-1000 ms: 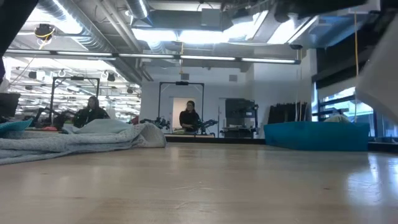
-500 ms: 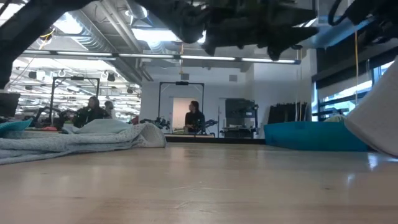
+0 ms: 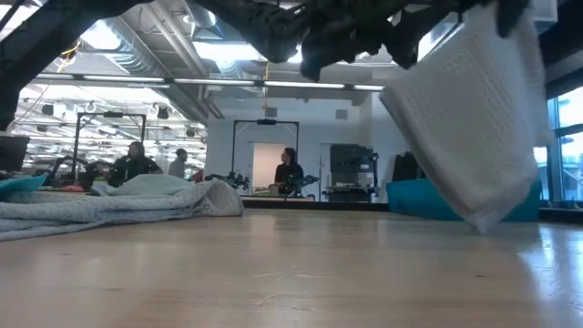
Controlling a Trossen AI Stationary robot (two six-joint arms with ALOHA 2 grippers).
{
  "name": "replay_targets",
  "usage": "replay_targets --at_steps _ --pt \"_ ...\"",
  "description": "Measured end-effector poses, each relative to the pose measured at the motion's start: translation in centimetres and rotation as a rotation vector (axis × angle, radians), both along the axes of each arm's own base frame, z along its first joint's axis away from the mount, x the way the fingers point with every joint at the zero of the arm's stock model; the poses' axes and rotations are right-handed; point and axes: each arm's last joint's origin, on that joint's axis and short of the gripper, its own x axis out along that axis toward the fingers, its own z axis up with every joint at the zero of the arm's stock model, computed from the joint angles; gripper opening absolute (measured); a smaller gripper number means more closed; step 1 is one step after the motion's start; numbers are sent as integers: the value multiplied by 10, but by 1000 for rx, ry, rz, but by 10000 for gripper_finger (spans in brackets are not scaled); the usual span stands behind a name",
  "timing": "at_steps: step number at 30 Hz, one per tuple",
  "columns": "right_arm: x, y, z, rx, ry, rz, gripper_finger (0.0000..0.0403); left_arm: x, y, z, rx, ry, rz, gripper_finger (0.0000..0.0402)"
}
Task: Fold microfiber towels
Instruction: Put the top grey microfiber cloth into the blue bin
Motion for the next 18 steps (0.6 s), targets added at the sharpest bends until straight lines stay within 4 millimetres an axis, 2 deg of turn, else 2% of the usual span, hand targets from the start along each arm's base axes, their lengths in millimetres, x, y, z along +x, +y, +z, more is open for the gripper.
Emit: replay_targets --at_steps 4,7,11,18 --pt "9 -4 5 19 -5 -27 12 3 -12 4 -10 55 -32 206" --pt "12 -5 4 41 7 -35 17 4 -17 -1 40 130 54 206" --pt "12 -5 3 41 15 -42 17 5 -7 -5 167 158 226 206" --pt "11 1 0 88 43 -35 13 3 16 10 168 120 261 206"
